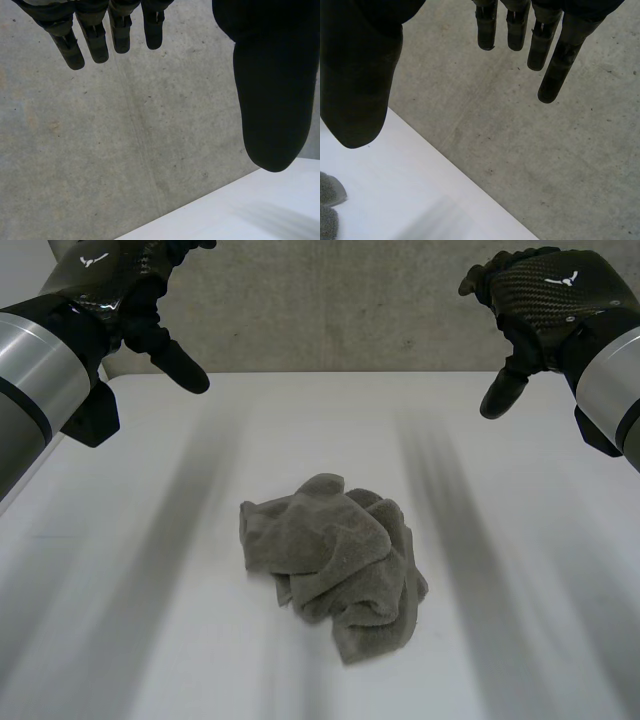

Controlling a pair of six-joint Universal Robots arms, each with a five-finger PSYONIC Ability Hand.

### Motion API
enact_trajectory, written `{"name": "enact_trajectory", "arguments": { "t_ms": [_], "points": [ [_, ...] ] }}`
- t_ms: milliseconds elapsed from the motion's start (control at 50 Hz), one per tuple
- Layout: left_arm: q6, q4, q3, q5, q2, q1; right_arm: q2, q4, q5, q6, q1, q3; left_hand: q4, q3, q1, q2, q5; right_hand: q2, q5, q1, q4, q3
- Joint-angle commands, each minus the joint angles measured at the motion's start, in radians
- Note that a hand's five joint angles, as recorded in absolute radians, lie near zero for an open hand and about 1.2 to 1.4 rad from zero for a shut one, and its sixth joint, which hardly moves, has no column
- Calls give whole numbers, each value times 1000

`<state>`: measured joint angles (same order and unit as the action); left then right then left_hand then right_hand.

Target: Fold the towel.

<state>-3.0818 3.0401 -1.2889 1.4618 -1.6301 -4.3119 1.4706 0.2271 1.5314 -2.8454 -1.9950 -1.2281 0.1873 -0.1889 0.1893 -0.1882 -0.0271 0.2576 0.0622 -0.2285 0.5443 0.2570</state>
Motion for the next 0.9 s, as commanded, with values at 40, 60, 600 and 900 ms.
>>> {"name": "enact_trajectory", "arguments": {
  "t_ms": [40,60,600,900],
  "points": [
    [0,2,-6,-1,-2,0,4,-2,-1,9,-5,-13,12,-10,10,-11,3,-83,-62,54,-370,-82],
    [2,3,-9,-3,-5,0,1,-2,-1,9,-7,-17,12,-10,10,-11,3,-83,-62,54,-370,-82],
    [0,2,-7,-12,-19,6,-56,26,-145,38,7,-19,12,-10,10,-11,3,-83,-62,54,-370,-82],
    [-3,6,-33,-15,-89,47,-55,25,-168,50,7,-16,12,-10,10,-11,3,-83,-62,54,-370,-82]
  ]
}}
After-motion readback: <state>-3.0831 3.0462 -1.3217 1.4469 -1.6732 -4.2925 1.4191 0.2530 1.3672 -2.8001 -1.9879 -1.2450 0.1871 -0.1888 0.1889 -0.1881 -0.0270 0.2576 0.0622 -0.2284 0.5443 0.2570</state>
